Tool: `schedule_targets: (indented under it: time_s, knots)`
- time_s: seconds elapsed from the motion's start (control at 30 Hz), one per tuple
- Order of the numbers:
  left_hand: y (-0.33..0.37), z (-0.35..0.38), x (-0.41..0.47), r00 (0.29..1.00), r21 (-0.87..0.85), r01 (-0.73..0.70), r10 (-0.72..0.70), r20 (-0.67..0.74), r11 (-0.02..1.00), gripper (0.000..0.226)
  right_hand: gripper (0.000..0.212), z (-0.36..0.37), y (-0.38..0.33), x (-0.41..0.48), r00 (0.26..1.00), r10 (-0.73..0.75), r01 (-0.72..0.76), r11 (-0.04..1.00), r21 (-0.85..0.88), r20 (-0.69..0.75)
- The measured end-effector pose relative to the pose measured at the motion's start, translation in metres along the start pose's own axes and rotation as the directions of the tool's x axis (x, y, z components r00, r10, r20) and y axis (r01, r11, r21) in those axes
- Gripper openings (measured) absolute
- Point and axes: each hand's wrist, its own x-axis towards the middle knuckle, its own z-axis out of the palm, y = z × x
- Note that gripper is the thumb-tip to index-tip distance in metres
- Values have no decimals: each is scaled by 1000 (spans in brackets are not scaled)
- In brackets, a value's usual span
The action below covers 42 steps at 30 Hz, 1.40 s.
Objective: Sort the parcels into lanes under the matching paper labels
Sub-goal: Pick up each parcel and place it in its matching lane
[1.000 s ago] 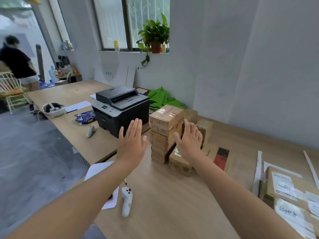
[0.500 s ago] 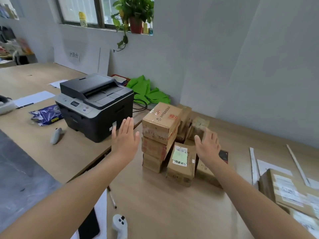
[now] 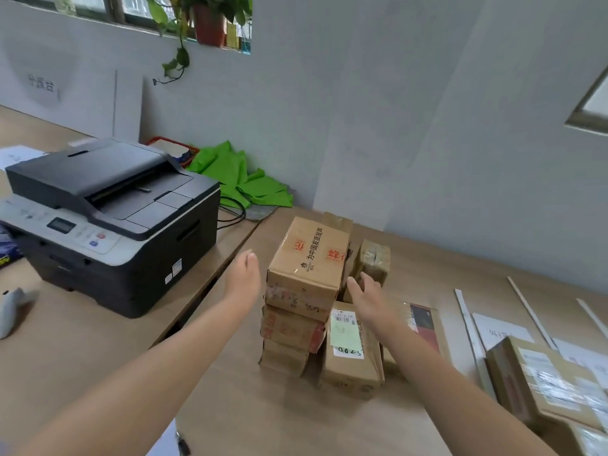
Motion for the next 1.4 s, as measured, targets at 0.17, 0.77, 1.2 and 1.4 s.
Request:
schedule_targets:
  time_s: [0.17,0.77,1.2,1.4]
  knots:
    - [-4,21,34,955,-108,208,-177,240,972,39,56,23,-18,36,973,215,-230,908,349,80]
    - [36,22,-16,779,-378,176,106,618,909,62,53,-22,-22,-8,996,-21,-64,565,822,92]
    - [29,66,-112,881,6,43,-41,471,999,55,40,-92,55,-89,996,36,-81,660,747,77]
    - [39,111,-162,892,-2,42,-36,451,999,35,37,-130,101,-124,991,27,-116,643,757,128]
